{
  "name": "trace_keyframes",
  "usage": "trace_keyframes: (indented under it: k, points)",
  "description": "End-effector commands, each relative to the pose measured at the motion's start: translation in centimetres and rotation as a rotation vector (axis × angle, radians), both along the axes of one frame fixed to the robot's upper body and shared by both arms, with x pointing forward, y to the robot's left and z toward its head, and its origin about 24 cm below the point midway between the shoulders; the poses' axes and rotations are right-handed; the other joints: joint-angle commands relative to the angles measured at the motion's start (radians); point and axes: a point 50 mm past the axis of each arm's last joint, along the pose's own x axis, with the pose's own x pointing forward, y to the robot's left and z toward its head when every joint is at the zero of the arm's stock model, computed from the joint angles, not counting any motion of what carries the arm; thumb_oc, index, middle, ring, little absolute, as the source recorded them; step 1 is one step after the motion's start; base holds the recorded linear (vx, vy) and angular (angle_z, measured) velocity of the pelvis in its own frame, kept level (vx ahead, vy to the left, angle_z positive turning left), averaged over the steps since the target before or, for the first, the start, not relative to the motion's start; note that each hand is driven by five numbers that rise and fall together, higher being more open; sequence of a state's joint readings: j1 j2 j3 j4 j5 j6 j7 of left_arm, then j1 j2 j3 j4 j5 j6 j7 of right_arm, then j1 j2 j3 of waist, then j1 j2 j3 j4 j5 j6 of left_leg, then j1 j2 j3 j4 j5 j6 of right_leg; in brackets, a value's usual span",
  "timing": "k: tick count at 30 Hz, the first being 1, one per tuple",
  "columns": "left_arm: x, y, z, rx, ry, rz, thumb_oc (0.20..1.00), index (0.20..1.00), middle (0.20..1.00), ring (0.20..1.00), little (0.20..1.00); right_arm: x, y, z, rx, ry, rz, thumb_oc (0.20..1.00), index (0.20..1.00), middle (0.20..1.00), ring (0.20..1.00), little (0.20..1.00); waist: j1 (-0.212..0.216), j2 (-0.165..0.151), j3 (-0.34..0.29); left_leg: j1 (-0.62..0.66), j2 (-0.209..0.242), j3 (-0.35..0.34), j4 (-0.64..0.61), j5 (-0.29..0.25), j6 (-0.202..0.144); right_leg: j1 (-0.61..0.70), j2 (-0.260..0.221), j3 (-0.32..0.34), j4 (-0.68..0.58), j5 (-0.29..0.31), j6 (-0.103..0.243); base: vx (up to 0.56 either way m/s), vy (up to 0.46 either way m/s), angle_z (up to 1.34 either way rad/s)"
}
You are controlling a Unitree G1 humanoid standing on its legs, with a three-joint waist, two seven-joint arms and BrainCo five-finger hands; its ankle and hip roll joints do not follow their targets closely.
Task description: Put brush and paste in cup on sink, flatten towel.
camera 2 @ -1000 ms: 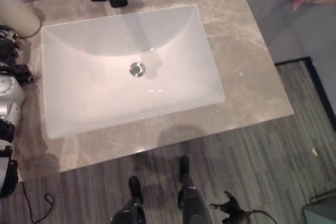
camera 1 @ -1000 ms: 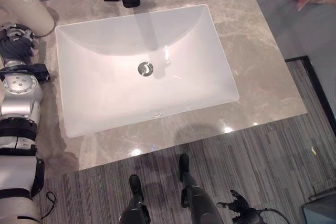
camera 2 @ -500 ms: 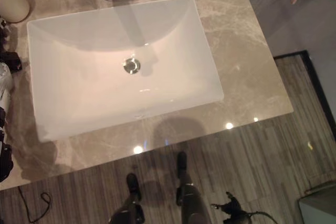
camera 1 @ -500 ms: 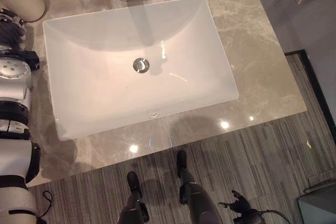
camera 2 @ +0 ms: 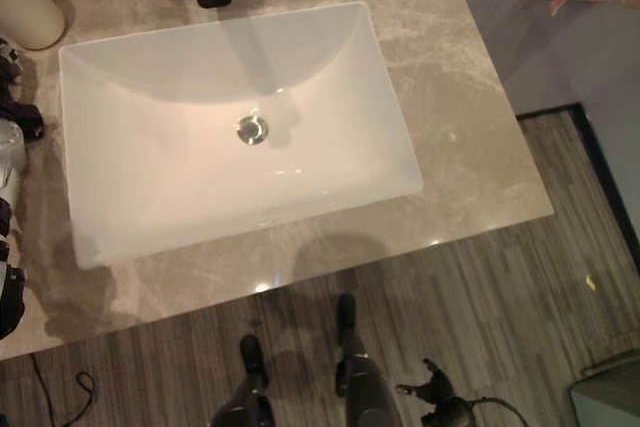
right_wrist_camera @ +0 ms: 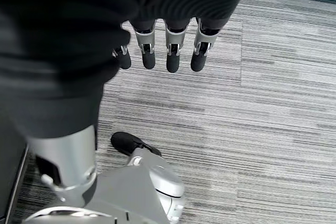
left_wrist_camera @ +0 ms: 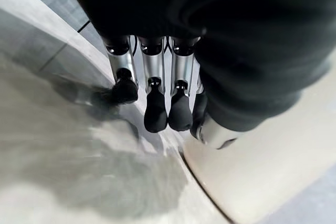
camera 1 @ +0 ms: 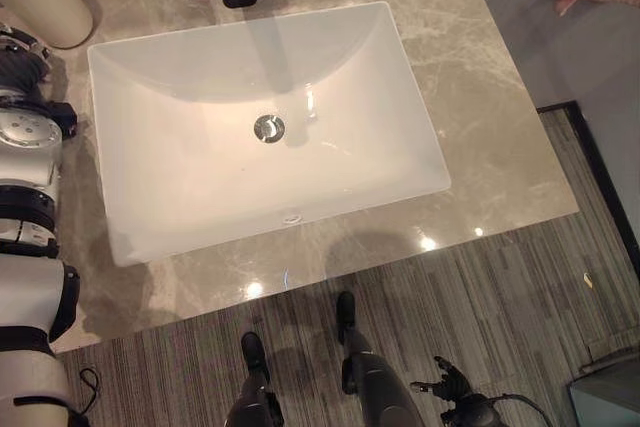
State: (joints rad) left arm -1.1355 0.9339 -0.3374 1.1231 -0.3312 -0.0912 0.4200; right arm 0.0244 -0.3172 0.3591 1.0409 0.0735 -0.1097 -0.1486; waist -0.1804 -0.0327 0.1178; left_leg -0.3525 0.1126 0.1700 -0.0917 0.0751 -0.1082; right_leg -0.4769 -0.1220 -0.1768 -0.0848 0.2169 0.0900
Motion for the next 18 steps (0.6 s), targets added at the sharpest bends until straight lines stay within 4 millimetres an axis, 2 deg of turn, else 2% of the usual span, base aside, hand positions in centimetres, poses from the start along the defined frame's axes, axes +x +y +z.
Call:
trace_keyframes:
  k: [1,7,12,13,14,15,16,18]
  points:
    - [-1.6,2.3,1.2,-0.035,-0.043,0.149,0.200,0.200,0.200,0.200,0.200,-1.1,-0.5,-0.2,-0.004,0.032,-0.013,1.000,1.000,1.000,1.000,1.000,-0.019,-0.022,0.020,-0.019,-0.050,-0.080,0.004,0.016,0.043,0.022,-0.050,0.207,-0.002,0.012,0.110,0.03,0.013,0.03]
    - [-1.5,2.1,0.3,-0.050,-0.056,0.194,0.200,0.200,0.200,0.200,0.200,-1.4,-0.1,-0.5,-0.008,0.053,0.001,1.000,1.000,1.000,1.000,1.000,-0.015,-0.026,0.020,-0.019,-0.050,-0.087,0.004,0.014,0.046,0.023,-0.050,0.215,-0.002,0.009,0.109,0.01,0.002,0.00]
    - [-1.0,-0.3,-4.9,-0.149,-0.129,0.054,0.200,0.200,0.200,0.200,0.200,-1.4,0.4,-0.7,-0.007,0.062,-0.010,1.000,1.000,1.000,1.000,1.000,0.014,-0.046,-0.008,0.049,-0.052,-0.095,0.004,-0.003,0.046,0.095,-0.047,0.205,-0.002,-0.021,0.094,0.05,-0.013,0.07]
    - [-1.1,-1.1,-6.1,-0.230,-0.192,0.012,0.200,0.200,0.200,0.200,0.200,-1.8,0.3,-0.9,-0.014,0.084,-0.018,1.000,1.000,1.000,1.000,1.000,0.021,-0.046,-0.012,0.067,-0.056,-0.098,0.004,-0.009,0.048,0.116,-0.047,0.200,-0.002,-0.026,0.093,0.06,-0.019,0.22]
    - [-1.0,-2.8,-7.5,-0.320,-0.249,-0.099,0.200,0.200,0.200,0.200,0.200,-2.4,0.1,-1.2,-0.025,0.117,-0.038,1.000,1.000,1.000,1.000,1.000,0.031,-0.049,-0.016,0.091,-0.059,-0.103,0.004,-0.015,0.049,0.143,-0.049,0.190,-0.002,-0.032,0.089,0.09,0.001,0.26]
    - [-1.9,-4.7,-9.8,-0.369,-0.280,-0.190,0.200,0.200,0.200,0.200,0.200,-3.0,-0.3,-1.4,-0.045,0.144,-0.065,1.000,1.000,1.000,1.000,1.000,0.044,-0.048,-0.014,0.115,-0.066,-0.112,0.004,-0.019,0.050,0.177,-0.051,0.176,-0.002,-0.039,0.086,0.04,0.007,0.43]
    - [-2.6,-6.0,-11.1,-0.414,-0.308,-0.247,0.200,0.200,0.200,0.200,0.200,-3.1,-0.6,-1.4,-0.053,0.149,-0.085,1.000,1.000,1.000,1.000,1.000,0.048,-0.042,-0.012,0.123,-0.069,-0.119,0.004,-0.021,0.050,0.192,-0.051,0.171,-0.002,-0.044,0.085,0.02,0.029,0.45]
    - [-4.8,-7.6,-14.5,-0.481,-0.281,-0.336,0.200,0.200,0.200,0.200,0.200,-3.7,-1.1,-1.4,-0.058,0.157,-0.141,1.000,1.000,1.000,1.000,1.000,0.058,-0.036,-0.009,0.148,-0.076,-0.139,0.004,-0.024,0.050,0.245,-0.052,0.143,-0.002,-0.060,0.071,-0.02,0.038,0.90]
